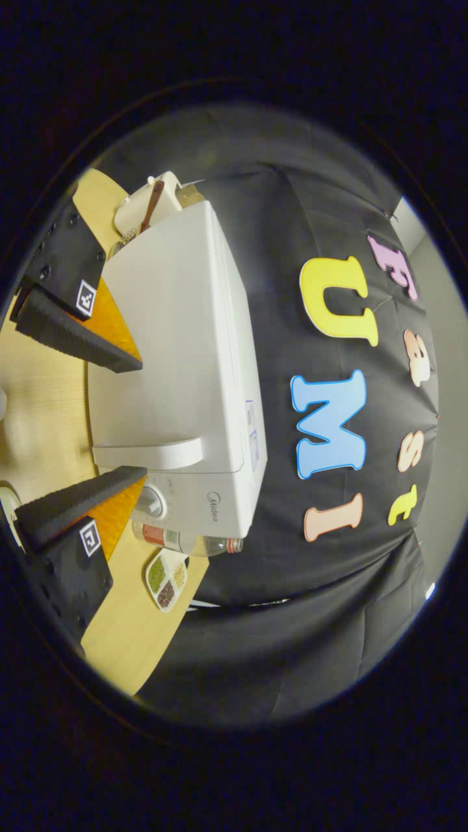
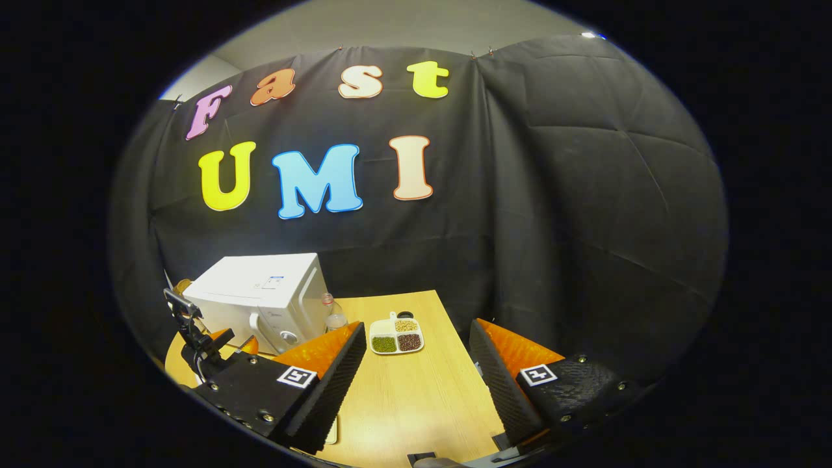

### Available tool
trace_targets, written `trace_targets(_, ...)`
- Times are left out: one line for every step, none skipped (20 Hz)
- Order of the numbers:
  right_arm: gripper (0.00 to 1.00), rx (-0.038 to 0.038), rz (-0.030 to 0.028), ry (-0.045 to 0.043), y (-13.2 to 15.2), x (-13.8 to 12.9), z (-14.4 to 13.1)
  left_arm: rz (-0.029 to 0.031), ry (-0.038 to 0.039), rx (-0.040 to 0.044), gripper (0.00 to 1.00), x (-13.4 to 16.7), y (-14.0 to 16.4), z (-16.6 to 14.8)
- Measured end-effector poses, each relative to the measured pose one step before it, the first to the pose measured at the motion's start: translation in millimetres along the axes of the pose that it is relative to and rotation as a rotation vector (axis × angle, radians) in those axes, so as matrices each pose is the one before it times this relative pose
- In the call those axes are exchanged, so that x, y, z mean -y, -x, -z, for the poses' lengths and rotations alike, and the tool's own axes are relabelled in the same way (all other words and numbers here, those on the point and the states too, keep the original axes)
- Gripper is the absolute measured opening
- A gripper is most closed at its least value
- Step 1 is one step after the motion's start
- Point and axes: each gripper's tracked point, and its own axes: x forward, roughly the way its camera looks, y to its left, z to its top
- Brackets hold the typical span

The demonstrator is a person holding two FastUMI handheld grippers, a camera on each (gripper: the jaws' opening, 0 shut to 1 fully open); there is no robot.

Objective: Open the microwave oven with the left hand, put the food in, and close the microwave oven.

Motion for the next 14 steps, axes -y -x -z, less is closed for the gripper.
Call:
trace_targets(0.98,0.01304,-0.01418,-0.00207,3.26,-4.6,-6.29,0.00415,0.00562,0.00972,0.97,-2.41,15.4,-13.0)
trace_targets(0.98,0.01706,-0.00849,0.0038,2.67,-2.58,-7.25,0.00316,-0.00363,0.01591,0.94,-3.09,16.45,-15.05)
trace_targets(0.98,0.01567,-0.00591,0.00753,2.33,-2.99,-6.26,-0.00992,-0.01222,0.01935,0.97,-7.31,17.24,-18.94)
trace_targets(0.98,0.0226,-0.00819,0.01041,5.46,-2.14,-8.14,-0.00724,-0.00733,0.02947,0.97,-9.02,17.57,-22.18)
trace_targets(0.98,0.01975,-0.00795,0.01002,3.82,-3.17,-7.13,-0.01024,0.00188,0.02547,0.99,-9.98,15.53,-23.21)
trace_targets(0.98,0.02032,-0.01045,0.0113,1.26,-5.65,-7.44,-0.00399,0.00414,0.01871,0.99,-9.26,15.88,-20.29)
trace_targets(0.98,0.01622,-0.01047,0.00872,1.39,-6.89,-6.92,-0.0146,0.00518,0.01319,0.99,-11.14,14.73,-20.35)
trace_targets(0.98,0.01195,-0.01974,0.00375,0.69,-9.64,-5.16,-0.02498,0.00839,0.01035,0.99,-15.54,13.21,-18.95)
trace_targets(0.98,0.01379,-0.01744,0.00084,1.5,-10.11,-6.2,-0.01504,0.01864,0.00826,0.99,-11.58,13.01,-18.21)
trace_targets(0.98,0.01423,-0.01436,0.00284,2.34,-7.03,-5.13,-0.00919,0.02854,0.0154,0.98,-10.28,11.27,-18.86)
trace_targets(0.98,0.01453,-0.01188,0.00947,1.59,-7.27,-4.56,0.00487,0.0325,0.01375,0.97,-5.62,11.74,-15.4)
trace_targets(0.98,0.01563,-0.00929,0.01153,0.76,-6.96,-3.68,-0.00223,0.02398,0.00663,0.96,-6.25,9.01,-15.13)
trace_targets(0.98,0.00801,-0.00777,0.01225,1.61,-6.34,-3.96,-0.00726,0.00741,0.00757,0.96,-9.87,7.2,-12.51)
trace_targets(0.98,0.01182,-0.00623,0.00942,1.4,-6.06,-3.92,-0.01295,-0.00708,0.01551,0.97,-9.72,8.27,-13.97)
